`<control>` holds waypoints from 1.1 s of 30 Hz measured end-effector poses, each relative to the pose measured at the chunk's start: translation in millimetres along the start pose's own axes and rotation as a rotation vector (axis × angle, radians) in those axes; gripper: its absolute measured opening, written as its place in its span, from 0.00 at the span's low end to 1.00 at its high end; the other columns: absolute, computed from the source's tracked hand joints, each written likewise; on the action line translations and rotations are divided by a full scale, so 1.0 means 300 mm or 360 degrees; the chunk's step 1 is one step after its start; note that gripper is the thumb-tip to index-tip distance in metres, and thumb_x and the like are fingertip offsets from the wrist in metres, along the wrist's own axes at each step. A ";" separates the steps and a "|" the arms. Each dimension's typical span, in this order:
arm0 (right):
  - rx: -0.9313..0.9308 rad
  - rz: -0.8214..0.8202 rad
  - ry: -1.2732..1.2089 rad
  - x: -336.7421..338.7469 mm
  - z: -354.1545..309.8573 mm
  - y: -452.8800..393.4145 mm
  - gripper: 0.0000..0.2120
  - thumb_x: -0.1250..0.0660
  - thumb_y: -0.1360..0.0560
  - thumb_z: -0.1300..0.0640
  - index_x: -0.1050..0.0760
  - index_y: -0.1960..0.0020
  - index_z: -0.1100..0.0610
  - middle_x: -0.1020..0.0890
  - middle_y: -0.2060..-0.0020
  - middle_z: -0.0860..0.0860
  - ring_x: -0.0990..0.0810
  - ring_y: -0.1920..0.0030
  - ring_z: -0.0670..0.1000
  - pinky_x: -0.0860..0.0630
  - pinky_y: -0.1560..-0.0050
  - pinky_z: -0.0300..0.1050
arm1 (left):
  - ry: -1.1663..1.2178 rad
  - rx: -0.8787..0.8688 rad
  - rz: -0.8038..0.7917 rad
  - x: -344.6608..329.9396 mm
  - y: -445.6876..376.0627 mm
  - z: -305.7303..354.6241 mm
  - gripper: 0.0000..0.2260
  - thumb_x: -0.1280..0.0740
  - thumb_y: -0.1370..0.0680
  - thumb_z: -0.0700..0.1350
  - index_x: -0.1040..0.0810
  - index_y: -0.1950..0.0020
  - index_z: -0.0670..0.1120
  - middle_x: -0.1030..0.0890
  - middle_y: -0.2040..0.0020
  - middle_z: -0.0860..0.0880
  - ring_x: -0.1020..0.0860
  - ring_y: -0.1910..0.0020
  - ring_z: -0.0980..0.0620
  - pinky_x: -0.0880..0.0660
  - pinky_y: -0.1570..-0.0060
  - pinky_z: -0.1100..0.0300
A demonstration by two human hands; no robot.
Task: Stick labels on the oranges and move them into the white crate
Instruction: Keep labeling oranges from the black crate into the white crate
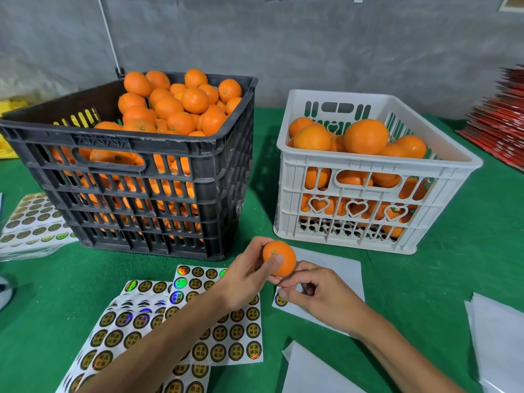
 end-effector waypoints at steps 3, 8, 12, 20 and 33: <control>-0.0050 -0.0010 -0.0010 -0.002 0.005 -0.004 0.03 0.26 0.23 0.51 0.13 0.50 0.46 0.19 0.53 0.44 0.31 0.64 0.44 0.32 0.61 0.38 | -0.0024 -0.0015 -0.0004 0.001 0.005 0.010 0.23 0.38 0.21 0.71 0.30 0.32 0.60 0.19 0.44 0.54 0.18 0.43 0.49 0.23 0.37 0.41; -0.0108 0.0030 -0.0008 -0.005 0.015 -0.008 0.05 0.27 0.22 0.52 0.13 0.52 0.45 0.19 0.52 0.44 0.27 0.62 0.51 0.28 0.57 0.43 | -0.0018 -0.0035 -0.0005 0.000 0.011 0.023 0.23 0.38 0.21 0.72 0.30 0.33 0.59 0.19 0.44 0.51 0.18 0.44 0.48 0.23 0.37 0.40; -0.0096 0.0148 0.0063 0.004 0.016 -0.008 0.06 0.28 0.22 0.55 0.13 0.55 0.46 0.19 0.55 0.43 0.26 0.63 0.52 0.28 0.58 0.43 | -0.0020 -0.0043 -0.0012 -0.002 0.015 0.030 0.24 0.38 0.22 0.72 0.30 0.32 0.60 0.18 0.45 0.53 0.16 0.46 0.49 0.23 0.37 0.42; -0.0137 0.0862 -0.0264 0.129 0.045 0.028 0.08 0.29 0.21 0.53 0.16 0.57 0.45 0.22 0.55 0.43 0.20 0.58 0.52 0.17 0.53 0.55 | -0.0051 -0.0041 -0.0030 -0.003 0.015 0.026 0.25 0.39 0.23 0.74 0.31 0.33 0.61 0.17 0.46 0.51 0.14 0.49 0.52 0.25 0.36 0.45; 0.0464 0.0655 0.0513 0.075 -0.177 0.054 0.15 0.36 0.16 0.53 0.21 0.31 0.49 0.25 0.36 0.39 0.25 0.35 0.45 0.26 0.35 0.45 | 0.0348 -0.0056 0.0082 0.018 0.002 0.108 0.24 0.31 0.21 0.58 0.28 0.32 0.44 0.19 0.45 0.38 0.17 0.50 0.43 0.18 0.49 0.49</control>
Point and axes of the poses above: each hand's wrist, its own y-axis away from the middle knuckle, its own x-axis out of the back of the hand, z = x × y, the point moved 8 cm from there along -y, towards the middle knuckle
